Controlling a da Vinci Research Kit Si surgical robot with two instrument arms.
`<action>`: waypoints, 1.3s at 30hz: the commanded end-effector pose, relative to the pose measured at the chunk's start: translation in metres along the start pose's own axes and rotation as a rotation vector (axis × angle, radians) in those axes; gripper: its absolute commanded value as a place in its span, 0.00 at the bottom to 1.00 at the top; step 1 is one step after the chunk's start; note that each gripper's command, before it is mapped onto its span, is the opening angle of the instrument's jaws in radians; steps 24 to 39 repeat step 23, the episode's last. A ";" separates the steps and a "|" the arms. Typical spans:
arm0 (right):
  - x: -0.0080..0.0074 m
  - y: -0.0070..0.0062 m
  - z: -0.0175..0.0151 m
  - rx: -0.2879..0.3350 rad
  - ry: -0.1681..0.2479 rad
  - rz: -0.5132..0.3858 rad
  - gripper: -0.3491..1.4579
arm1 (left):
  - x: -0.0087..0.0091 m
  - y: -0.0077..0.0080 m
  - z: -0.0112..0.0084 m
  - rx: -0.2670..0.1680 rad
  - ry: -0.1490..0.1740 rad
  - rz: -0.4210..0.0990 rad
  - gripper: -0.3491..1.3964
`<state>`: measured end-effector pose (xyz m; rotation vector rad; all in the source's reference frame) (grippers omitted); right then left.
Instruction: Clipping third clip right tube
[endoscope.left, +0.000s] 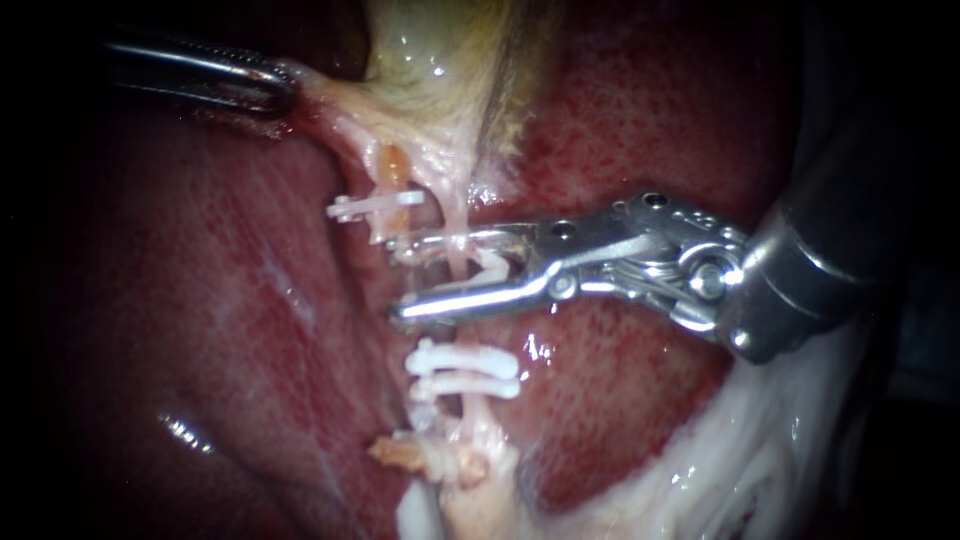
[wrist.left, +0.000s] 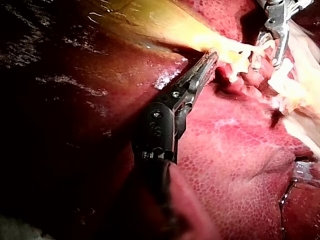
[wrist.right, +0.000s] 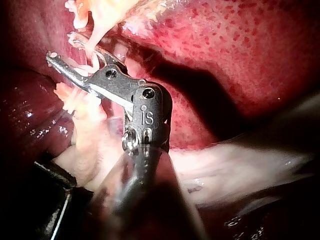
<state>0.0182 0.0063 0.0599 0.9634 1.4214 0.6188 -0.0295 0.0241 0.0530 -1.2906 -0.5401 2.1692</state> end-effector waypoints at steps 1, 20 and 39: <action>0.0000 0.0000 -0.0001 -0.002 0.000 0.006 0.17 | 0.0000 0.0000 0.0000 0.000 0.000 0.000 0.00; -0.0002 -0.0003 -0.0003 0.004 -0.031 0.120 0.00 | 0.0000 -0.0001 0.0001 0.000 0.000 0.000 0.00; -0.0003 -0.0002 -0.0005 0.022 -0.041 0.119 0.00 | 0.0000 -0.0002 0.0002 0.000 0.000 0.000 0.00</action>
